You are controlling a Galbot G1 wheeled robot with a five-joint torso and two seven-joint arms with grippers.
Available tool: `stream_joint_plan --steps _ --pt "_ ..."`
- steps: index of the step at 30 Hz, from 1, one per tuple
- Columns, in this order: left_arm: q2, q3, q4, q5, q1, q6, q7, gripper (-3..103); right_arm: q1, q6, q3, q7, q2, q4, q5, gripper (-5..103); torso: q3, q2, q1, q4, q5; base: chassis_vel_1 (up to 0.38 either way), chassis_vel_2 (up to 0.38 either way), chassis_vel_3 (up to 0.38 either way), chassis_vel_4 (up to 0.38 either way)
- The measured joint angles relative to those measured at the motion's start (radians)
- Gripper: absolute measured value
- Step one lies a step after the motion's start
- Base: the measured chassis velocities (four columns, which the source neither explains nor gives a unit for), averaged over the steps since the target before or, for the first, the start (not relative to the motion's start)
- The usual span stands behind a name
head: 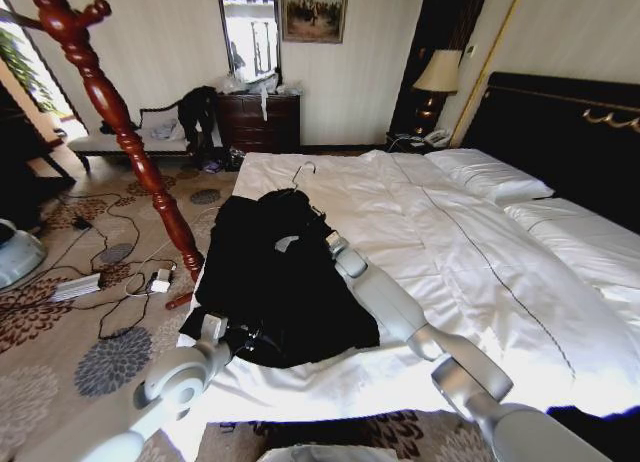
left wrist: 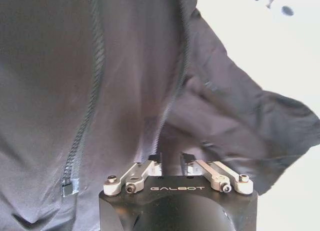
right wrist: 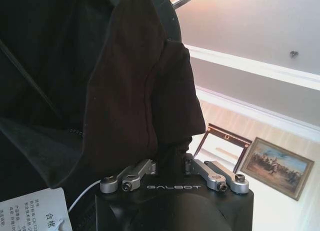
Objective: Pick up the clothes from the bed and hang them on the clothes hanger.
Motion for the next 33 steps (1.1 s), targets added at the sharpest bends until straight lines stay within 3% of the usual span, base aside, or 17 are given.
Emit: stream_joint_plan --steps 2,5,7,11,12,13,17,21,25,29,33 --pt "0.003 -0.018 -0.023 -0.007 0.010 -0.001 0.003 30 0.003 0.000 0.001 0.000 -0.001 -0.003 0.001 19 0.000 0.000 0.000 0.0000 0.0000 0.000 0.000 0.000 0.000" --pt "0.010 -0.133 -0.113 -0.040 0.058 -0.011 0.021 45 0.006 0.001 0.011 0.003 -0.005 -0.012 0.001 19 0.000 0.000 0.000 0.0005 0.0002 0.000 0.000 0.000 0.000" --pt "0.014 -0.173 -0.121 -0.064 0.058 -0.017 0.016 45 0.003 0.004 0.016 0.004 -0.007 -0.013 0.000 19 0.000 0.000 0.000 0.0006 0.0001 0.000 0.000 0.000 0.000" --pt "0.059 -0.415 -0.129 -0.267 0.029 -0.054 -0.081 68 -0.033 0.030 0.034 0.020 -0.020 -0.002 -0.034 19 0.000 0.000 0.000 -0.0003 0.0000 0.000 0.000 0.000 0.000" --pt "0.071 -0.461 -0.129 -0.303 0.021 -0.060 -0.094 68 -0.041 0.038 0.039 0.025 -0.020 0.006 -0.050 19 0.000 0.000 0.000 -0.0004 0.0002 0.000 0.000 0.000 0.000" --pt "0.071 -0.461 -0.129 -0.303 0.021 -0.060 -0.094 68 -0.041 0.038 0.039 0.025 -0.020 0.006 -0.050 19 0.000 0.000 0.000 -0.0004 0.0002 0.000 0.000 0.000 0.000" --pt "0.125 -0.602 -0.129 -0.444 -0.025 -0.071 -0.122 89 -0.051 0.065 0.053 0.046 -0.014 0.023 -0.140 19 0.000 0.000 0.000 0.0004 -0.0001 0.000 0.000 0.000 0.000" --pt "0.162 -0.665 -0.128 -0.480 -0.030 -0.068 -0.122 98 -0.051 0.071 0.057 0.061 -0.012 0.023 -0.166 19 0.000 0.000 0.000 -0.0002 -0.0001 0.000 0.000 0.000 0.000" --pt "0.189 -0.716 -0.127 -0.524 -0.024 -0.053 -0.134 100 -0.056 0.086 0.064 0.076 -0.009 0.025 -0.216 19 0.000 0.000 0.000 0.0002 0.0000 0.000 0.000 0.000 0.000" --pt "0.201 -0.699 -0.125 -0.534 -0.030 -0.049 -0.135 100 -0.061 0.113 0.077 0.096 0.000 0.031 -0.292 19 0.000 0.000 0.000 0.0000 -0.0001 0.000 0.000 0.000 0.000" --pt "0.204 -0.662 -0.125 -0.559 -0.046 -0.050 -0.096 100 -0.061 0.124 0.079 0.114 0.008 0.038 -0.339 19 0.000 0.000 0.000 0.0000 -0.0001 0.000 0.000 0.000 0.000"
